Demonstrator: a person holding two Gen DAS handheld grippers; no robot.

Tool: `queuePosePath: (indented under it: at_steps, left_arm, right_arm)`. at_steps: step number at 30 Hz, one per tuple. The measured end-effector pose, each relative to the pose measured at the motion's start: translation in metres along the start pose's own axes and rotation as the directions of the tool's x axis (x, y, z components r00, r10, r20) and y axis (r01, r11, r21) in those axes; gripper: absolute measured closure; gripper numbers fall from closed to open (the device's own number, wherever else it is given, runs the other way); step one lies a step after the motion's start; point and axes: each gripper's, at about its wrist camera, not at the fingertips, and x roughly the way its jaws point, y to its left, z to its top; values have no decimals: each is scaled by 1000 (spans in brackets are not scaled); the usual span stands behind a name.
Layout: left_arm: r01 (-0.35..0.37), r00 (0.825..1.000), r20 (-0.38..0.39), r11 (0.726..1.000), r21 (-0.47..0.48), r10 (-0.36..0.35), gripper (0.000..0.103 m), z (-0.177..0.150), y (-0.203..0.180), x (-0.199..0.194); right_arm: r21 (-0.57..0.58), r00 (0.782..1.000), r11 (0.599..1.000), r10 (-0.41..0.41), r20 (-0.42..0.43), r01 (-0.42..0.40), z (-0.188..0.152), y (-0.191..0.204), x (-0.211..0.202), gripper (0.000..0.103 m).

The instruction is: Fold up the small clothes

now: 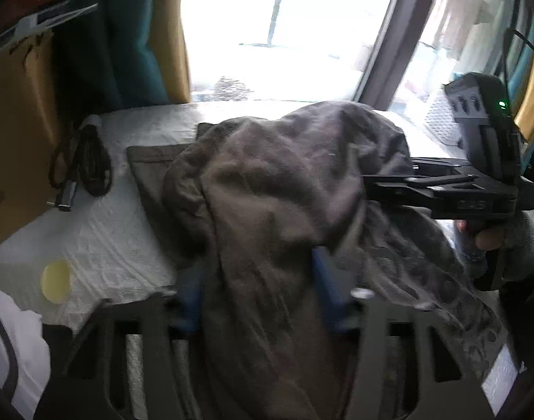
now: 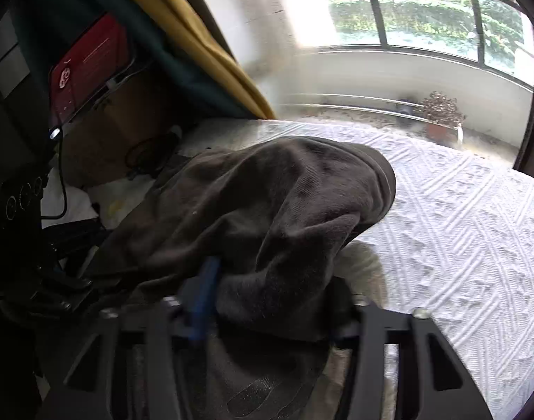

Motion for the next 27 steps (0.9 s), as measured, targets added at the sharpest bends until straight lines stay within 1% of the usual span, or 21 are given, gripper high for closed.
queuePosePath:
  at_steps: [1, 2, 4, 8, 10, 15, 19, 21, 22, 23, 24, 25, 26, 27]
  left_arm:
    - [15, 1000, 0, 1000, 1, -15, 73, 0, -2, -2]
    - [11, 1000, 7, 1000, 15, -11, 74, -2, -7, -4]
    - [-21, 999, 26, 998, 51, 20, 79, -3, -15, -10]
    - [-10, 997, 75, 999, 35, 8, 81, -6, -21, -29]
    - [-5, 993, 117, 999, 41, 0, 81, -7, -25, -44]
    - [-13, 978, 207, 997, 82, -5, 83, -25, -38, -90]
    - [-20, 967, 256, 996, 90, -4, 83, -32, -48, -118]
    - [-20, 956, 293, 996, 87, -6, 88, -32, -54, -135]
    - [-17, 951, 310, 996, 85, -10, 88, -34, -55, -144]
    - [-10, 944, 330, 996, 87, -19, 88, -35, -58, -154]
    - [2, 935, 354, 995, 96, -36, 90, -37, -61, -164]
    - [4, 929, 368, 994, 107, -43, 91, -40, -65, -170]
    - [-8, 928, 370, 993, 116, -36, 91, -43, -70, -174]
    - [-17, 929, 369, 992, 121, -30, 91, -45, -73, -176]
  right_arm:
    - [-10, 1000, 1000, -5, 8, 6, -1, 5, -1, 64]
    - [-25, 1000, 1000, -17, 14, 17, -1, 11, -4, 68]
    - [-46, 999, 998, -35, 33, 37, -2, 18, -13, 72]
    - [-91, 995, 994, -47, 87, 55, 1, 37, -39, 73]
    - [-106, 992, 993, -41, 122, 55, 1, 46, -55, 73]
    - [-129, 977, 991, -17, 213, 45, -2, 67, -94, 73]
    - [-164, 964, 985, -11, 266, 57, -9, 89, -123, 73]
    - [-186, 958, 980, -9, 286, 65, -10, 101, -133, 73]
    - [-198, 956, 978, -9, 293, 70, -11, 107, -138, 73]
    - [-212, 954, 974, -9, 298, 76, -10, 115, -138, 73]
    - [-234, 951, 968, -11, 308, 87, -12, 124, -142, 73]
    - [-248, 949, 964, -15, 315, 98, -14, 132, -146, 74]
    - [-264, 944, 957, -26, 328, 119, -16, 140, -150, 84]
    - [-274, 942, 952, -35, 334, 133, -17, 146, -151, 85]
